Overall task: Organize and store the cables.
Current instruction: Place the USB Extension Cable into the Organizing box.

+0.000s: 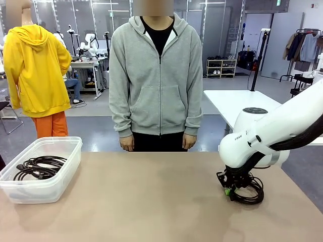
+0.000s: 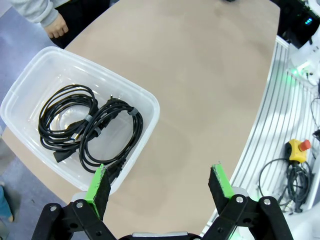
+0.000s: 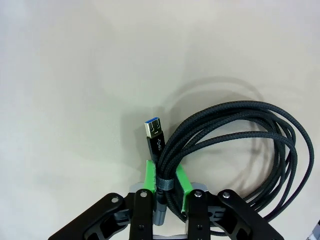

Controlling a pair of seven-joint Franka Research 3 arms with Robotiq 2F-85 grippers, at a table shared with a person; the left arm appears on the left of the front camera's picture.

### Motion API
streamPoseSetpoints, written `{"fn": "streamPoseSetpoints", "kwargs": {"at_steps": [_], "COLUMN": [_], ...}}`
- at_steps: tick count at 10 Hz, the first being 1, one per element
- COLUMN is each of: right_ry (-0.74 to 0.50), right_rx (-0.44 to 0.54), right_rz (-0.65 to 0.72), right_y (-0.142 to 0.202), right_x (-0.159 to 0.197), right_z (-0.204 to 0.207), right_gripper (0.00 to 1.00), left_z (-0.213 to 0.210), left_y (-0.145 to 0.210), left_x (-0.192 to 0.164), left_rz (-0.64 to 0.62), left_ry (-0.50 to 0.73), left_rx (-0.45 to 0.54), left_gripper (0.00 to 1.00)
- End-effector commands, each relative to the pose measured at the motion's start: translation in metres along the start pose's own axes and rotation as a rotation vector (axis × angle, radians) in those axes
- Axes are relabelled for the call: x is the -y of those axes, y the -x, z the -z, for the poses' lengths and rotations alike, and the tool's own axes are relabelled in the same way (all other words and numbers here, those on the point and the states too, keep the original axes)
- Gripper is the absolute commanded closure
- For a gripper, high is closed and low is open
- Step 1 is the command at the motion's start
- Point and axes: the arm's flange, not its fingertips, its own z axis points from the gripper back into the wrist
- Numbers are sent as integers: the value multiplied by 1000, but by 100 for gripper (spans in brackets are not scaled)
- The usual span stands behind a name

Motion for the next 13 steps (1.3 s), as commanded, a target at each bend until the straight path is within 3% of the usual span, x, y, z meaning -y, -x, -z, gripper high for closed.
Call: {"fn": "streamPoseSetpoints", "kwargs": {"at_steps": [1,4,12,13], "right_ry": [63,79,45,48], "right_rx": [43,79,81,71], "right_rz": [22,4,-18,-18], "right_y": [9,15,8,9], "right_x": [-12,-9,-5,-5], "right_z": [-36,-84,-90,-91], "right_gripper": [100,95,95,82], "left_z": [-1,-1,-1,-1], "left_y": [0,0,0,0], "left_x": [2,2,2,2], "left_rz": [0,0,0,0], "left_ry": [-2,-2,-2,-2], "left_rx": [-2,-2,-2,-2], "left_gripper": [0,0,0,0]}}
